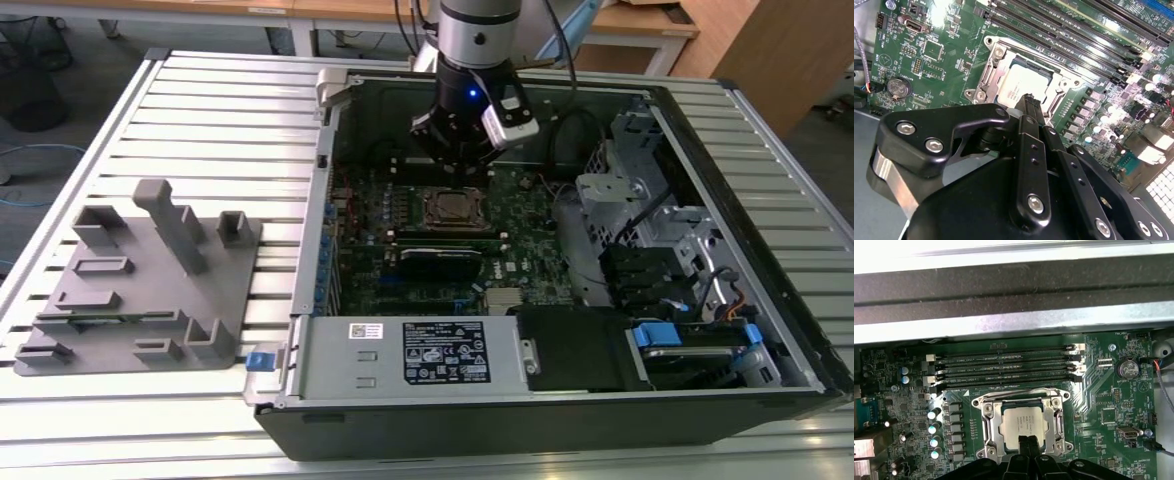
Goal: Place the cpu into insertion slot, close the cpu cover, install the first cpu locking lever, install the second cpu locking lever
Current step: 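Install the second cpu locking lever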
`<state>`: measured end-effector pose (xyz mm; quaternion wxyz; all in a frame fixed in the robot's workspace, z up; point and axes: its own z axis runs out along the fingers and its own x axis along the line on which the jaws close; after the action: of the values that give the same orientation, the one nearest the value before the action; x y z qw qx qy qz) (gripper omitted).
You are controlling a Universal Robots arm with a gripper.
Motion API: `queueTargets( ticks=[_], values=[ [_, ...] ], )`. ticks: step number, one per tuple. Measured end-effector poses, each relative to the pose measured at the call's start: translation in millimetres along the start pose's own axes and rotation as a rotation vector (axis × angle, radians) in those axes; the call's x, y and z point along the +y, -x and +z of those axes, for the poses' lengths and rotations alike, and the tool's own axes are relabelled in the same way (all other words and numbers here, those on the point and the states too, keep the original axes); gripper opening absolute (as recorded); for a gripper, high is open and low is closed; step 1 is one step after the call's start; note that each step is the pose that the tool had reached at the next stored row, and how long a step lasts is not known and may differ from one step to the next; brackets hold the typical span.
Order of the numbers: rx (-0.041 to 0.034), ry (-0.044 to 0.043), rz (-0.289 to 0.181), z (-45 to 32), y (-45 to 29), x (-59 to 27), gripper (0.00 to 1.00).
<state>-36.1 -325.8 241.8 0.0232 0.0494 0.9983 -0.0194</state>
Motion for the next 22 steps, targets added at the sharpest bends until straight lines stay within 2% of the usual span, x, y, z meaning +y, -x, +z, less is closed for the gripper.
queueTargets(
  ticks=[11, 22],
  values=[
    [0.0, 0.0, 0.0, 0.2, 0.5, -5.1, 0.11],
    [0.0, -0.0001, 0.0, 0.7, 1.6, -16.8, 0.11]
  ],
)
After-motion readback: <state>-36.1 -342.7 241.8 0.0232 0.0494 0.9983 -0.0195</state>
